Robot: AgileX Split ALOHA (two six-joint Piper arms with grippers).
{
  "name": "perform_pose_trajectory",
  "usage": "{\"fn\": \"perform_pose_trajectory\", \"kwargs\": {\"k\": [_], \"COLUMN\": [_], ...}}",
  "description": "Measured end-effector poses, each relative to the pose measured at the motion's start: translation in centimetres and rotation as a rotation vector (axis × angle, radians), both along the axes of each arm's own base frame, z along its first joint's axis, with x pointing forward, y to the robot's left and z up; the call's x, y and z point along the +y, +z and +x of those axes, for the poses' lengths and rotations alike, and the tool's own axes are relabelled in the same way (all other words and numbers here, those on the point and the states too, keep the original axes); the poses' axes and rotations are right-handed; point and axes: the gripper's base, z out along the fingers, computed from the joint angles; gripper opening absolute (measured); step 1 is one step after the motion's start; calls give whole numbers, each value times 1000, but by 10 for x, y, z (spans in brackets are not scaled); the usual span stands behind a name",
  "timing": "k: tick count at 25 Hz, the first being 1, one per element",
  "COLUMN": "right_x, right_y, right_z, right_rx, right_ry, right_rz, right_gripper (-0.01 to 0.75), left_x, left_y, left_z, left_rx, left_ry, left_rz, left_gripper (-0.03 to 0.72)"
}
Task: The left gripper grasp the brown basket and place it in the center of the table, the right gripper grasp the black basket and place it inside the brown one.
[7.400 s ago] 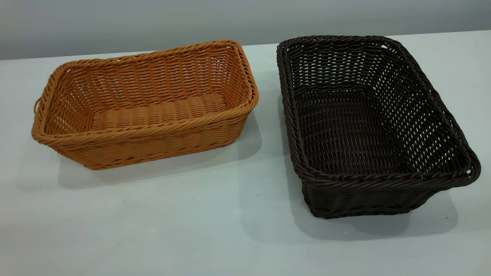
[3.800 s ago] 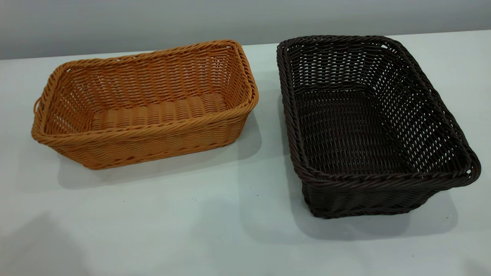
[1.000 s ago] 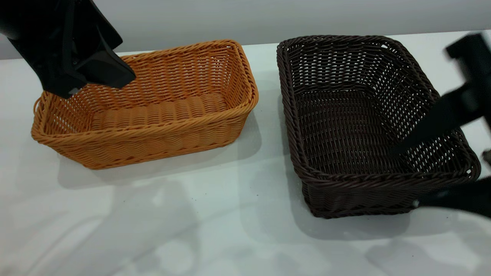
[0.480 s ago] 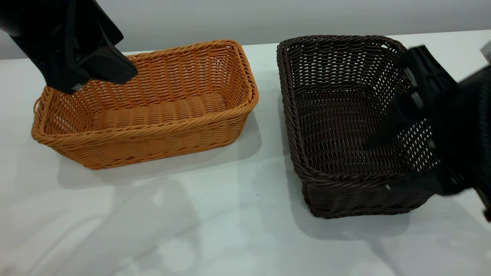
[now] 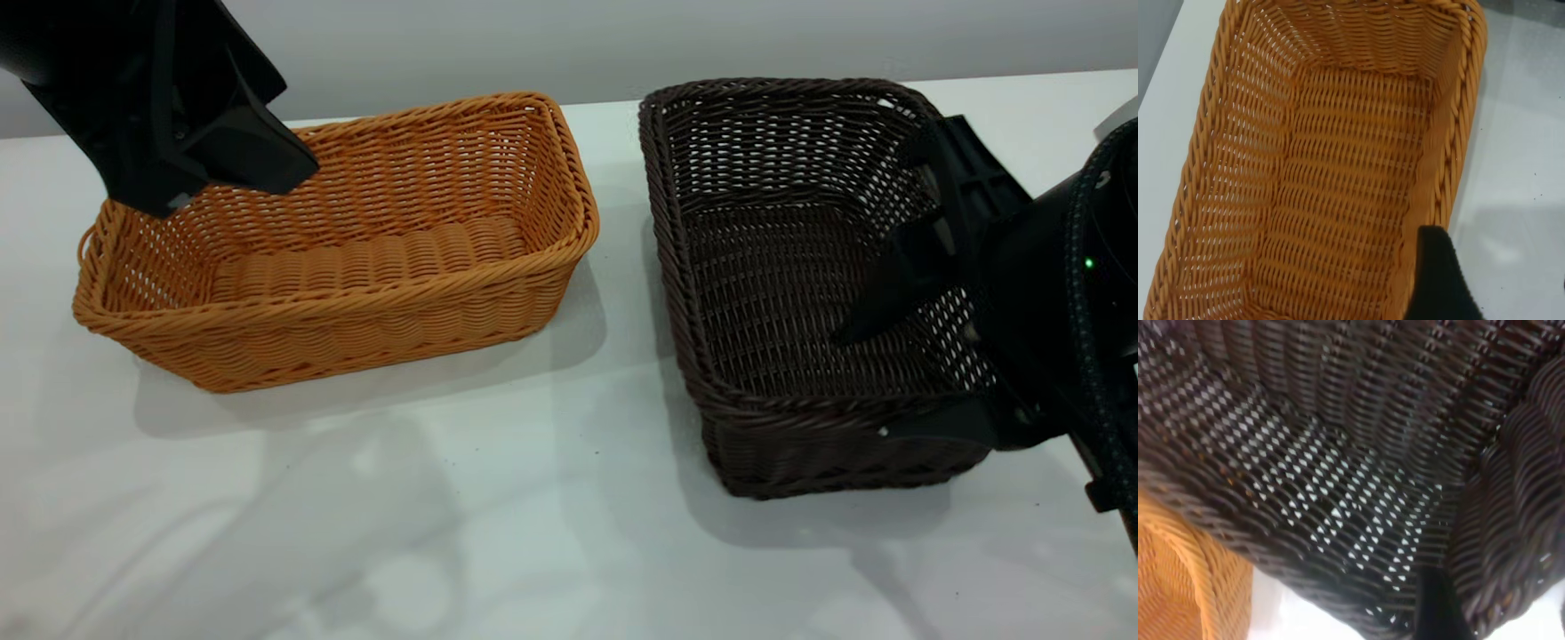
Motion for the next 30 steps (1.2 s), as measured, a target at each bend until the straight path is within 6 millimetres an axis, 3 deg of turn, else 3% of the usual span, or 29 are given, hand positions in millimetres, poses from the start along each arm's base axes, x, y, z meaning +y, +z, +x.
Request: {"fn": "perform_pose_trajectory", "kwargs": {"k": [12, 18, 30], "right_x": [3, -3, -7], "right_y": [0, -2, -40], "right_z": [-3, 2, 3], "right_rx": [25, 8, 132], "right_ry": [14, -64, -110], "right_rz": [28, -7, -95], "right_gripper": [383, 383, 383], "left_x": [0, 0, 0], "left_y": [0, 0, 0], "left_z": [0, 0, 0], "left_rx": [-3, -3, -3], "left_ry": [0, 0, -1], "left_rz": [-1, -1, 0], "left_gripper": [386, 386, 386]}}
